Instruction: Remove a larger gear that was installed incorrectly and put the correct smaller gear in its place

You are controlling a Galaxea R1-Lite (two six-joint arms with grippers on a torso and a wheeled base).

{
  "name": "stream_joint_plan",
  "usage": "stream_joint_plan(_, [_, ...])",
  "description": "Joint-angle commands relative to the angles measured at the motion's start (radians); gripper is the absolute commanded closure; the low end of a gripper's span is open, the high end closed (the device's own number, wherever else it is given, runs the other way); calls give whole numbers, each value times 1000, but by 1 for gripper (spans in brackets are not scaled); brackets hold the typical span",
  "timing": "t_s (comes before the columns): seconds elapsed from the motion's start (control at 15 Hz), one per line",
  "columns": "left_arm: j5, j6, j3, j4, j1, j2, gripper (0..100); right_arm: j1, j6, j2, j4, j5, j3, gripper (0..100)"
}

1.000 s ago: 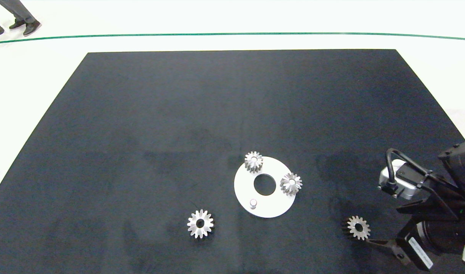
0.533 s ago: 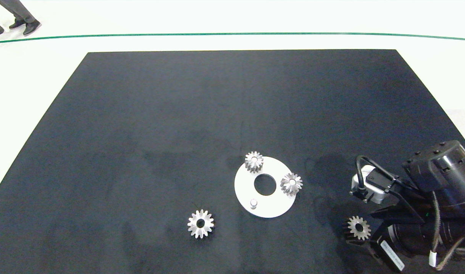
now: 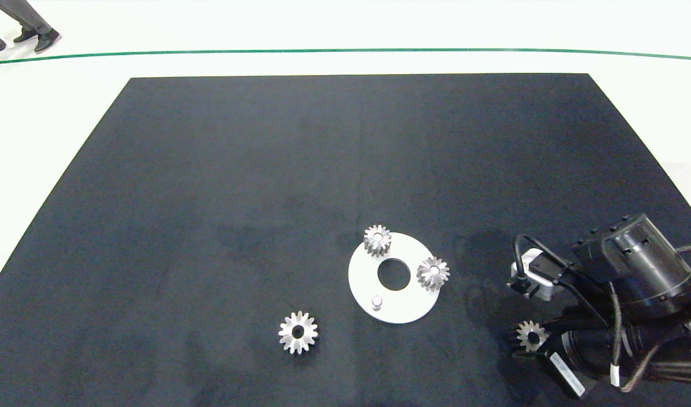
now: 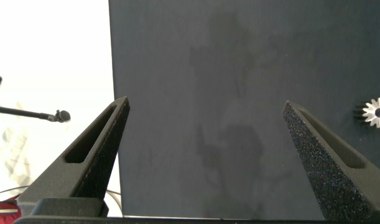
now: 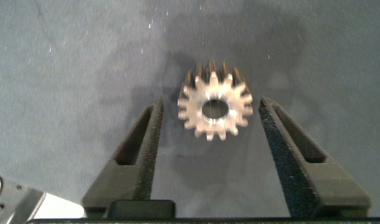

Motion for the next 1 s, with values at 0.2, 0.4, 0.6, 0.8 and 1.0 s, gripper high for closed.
stream_joint_plan(0.2, [3, 0, -3, 4, 0, 3, 0, -21, 0, 40, -21, 0, 3, 50])
stream_joint_plan(0.4, [3, 0, -1, 4, 0, 3, 0, -21, 0, 40, -26, -1, 3, 56])
stream_joint_plan(0.6, [3, 0, 0, 4, 0, 3, 0, -19, -1, 22, -26, -8, 6, 62])
stream_joint_plan(0.8, [3, 0, 0, 4, 0, 3, 0, -11, 5, -14, -26, -3, 6, 68])
stream_joint_plan(1.0, [3, 0, 0, 4, 0, 3, 0, 29, 39, -77, -21, -3, 0, 74])
